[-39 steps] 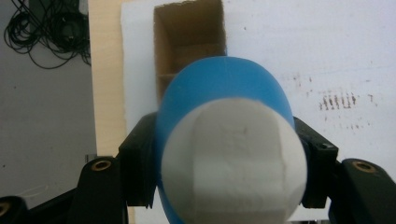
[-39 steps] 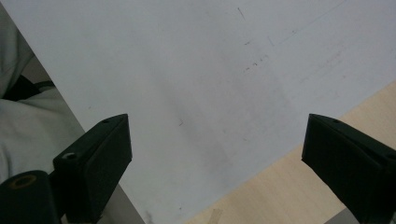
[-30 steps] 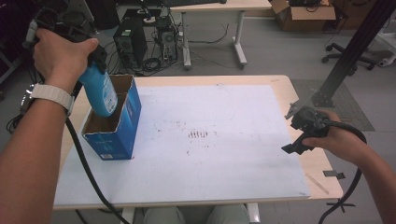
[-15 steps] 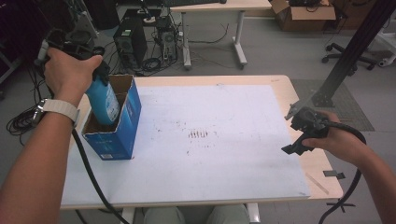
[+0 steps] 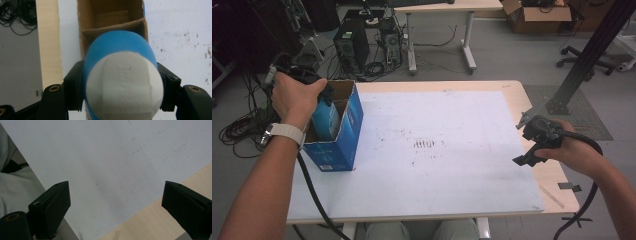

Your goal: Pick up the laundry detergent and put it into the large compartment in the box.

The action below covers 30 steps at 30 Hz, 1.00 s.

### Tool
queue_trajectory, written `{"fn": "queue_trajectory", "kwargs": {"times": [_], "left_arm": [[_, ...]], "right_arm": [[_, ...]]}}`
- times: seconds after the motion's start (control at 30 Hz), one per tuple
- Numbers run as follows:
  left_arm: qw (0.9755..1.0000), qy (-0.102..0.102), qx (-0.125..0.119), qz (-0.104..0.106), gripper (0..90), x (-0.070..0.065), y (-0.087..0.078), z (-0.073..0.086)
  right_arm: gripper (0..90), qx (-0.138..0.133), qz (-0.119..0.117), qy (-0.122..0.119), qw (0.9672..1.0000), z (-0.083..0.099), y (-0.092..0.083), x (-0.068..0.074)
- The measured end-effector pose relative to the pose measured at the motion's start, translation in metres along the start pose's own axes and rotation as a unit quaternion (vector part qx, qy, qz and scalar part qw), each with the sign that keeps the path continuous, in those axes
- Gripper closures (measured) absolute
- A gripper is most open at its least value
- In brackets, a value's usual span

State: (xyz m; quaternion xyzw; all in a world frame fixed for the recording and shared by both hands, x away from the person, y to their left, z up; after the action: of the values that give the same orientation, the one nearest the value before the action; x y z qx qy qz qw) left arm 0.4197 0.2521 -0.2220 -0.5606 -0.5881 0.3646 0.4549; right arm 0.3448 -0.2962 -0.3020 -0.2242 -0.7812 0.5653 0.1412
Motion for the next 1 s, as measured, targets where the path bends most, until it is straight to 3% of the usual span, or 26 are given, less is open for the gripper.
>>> {"fn": "queue_trajectory", "kwargs": {"times": [0.37,1.0], "left_arm": [[1.0,0.001,-0.006,0.001,37.5,0.0,0.028,0.009],[0.9999,0.01,0.012,0.004,37.5,-0.003,0.063,0.02]], "right_arm": [[8.5,0.002,-0.001,0.007,1.0,0.006,0.002,-0.001],[8.5,0.005,-0.004,0.007,1.0,0.006,0.006,-0.001]]}}
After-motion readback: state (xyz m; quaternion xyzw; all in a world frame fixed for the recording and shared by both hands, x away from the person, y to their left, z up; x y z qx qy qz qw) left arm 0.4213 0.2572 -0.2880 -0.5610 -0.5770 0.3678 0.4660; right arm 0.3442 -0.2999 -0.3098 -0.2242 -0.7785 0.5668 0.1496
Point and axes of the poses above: each handheld gripper's, and its own axes: y roughly forward along the jaws, z roughly out of its underside, x roughly to its left, the point moved 2 cm from there along y, roughly forward along the jaws, and after that the axes turned 2 degrees about -z, right-handed, at the moved point
